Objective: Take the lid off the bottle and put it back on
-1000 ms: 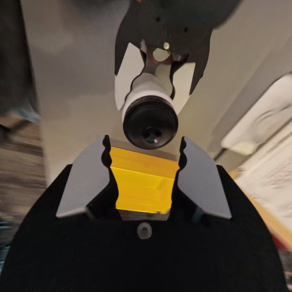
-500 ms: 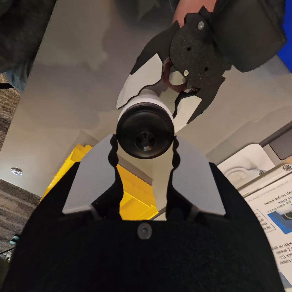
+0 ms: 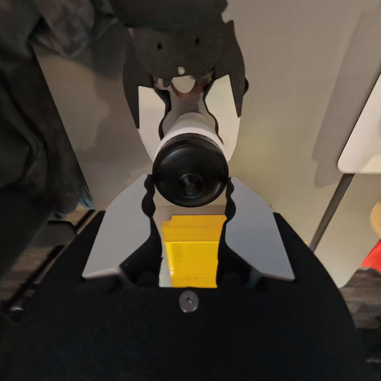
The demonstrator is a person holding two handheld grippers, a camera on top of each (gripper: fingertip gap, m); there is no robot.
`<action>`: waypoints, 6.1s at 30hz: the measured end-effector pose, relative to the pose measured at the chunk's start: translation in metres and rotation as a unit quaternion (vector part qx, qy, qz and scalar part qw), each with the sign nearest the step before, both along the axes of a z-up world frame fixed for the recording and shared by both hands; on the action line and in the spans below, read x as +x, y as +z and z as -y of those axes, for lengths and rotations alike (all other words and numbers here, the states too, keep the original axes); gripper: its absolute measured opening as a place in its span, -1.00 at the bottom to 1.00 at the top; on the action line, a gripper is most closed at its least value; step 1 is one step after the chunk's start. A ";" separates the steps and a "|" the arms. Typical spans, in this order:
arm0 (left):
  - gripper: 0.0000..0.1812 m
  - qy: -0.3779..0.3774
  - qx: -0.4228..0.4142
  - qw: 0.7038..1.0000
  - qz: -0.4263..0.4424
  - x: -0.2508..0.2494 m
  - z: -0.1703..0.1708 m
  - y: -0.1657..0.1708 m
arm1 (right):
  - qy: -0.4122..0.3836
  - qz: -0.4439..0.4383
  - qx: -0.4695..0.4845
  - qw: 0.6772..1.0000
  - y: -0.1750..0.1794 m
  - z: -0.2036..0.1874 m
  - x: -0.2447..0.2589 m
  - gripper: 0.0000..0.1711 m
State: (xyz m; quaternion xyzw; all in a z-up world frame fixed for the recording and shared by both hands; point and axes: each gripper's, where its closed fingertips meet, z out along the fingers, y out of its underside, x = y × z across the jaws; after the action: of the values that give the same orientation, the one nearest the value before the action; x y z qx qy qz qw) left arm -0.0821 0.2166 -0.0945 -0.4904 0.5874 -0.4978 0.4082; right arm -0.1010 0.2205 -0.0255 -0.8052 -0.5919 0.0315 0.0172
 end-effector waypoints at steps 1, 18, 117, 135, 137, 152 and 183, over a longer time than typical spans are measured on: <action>-0.05 0.002 0.000 1.000 0.000 0.000 0.000 0.000 | -0.036 0.003 -0.001 0.999 0.000 0.000 0.000 -0.22; -0.05 -0.002 0.002 1.000 0.005 0.001 0.000 0.000 | 0.216 0.027 0.057 0.974 0.019 0.011 0.005 -0.02; -0.05 -0.020 0.004 1.000 -0.002 -0.005 0.007 -0.001 | 0.447 -0.007 0.025 0.894 -0.012 0.000 -0.009 -0.15; -0.05 0.000 0.005 1.000 -0.008 -0.002 0.004 -0.001 | 0.201 -0.003 0.021 0.979 -0.013 -0.001 -0.006 -0.15; -0.05 0.002 0.006 1.000 -0.010 -0.002 0.004 -0.001 | 0.180 0.004 0.022 0.983 -0.013 0.000 -0.005 -0.15; -0.05 0.014 0.001 1.000 -0.018 0.000 0.000 -0.002 | -0.050 -0.031 0.029 0.998 -0.012 -0.003 -0.006 -0.15; -0.05 -0.007 0.008 1.000 -0.012 -0.002 0.006 -0.002 | 0.362 0.011 0.024 0.932 -0.011 0.003 -0.009 -0.16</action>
State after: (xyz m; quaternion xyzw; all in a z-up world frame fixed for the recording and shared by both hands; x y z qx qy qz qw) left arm -0.0839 0.2102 -0.0965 -0.4888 0.5996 -0.4900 0.4019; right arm -0.1100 0.2173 -0.0370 -0.5361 -0.8439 0.0125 0.0170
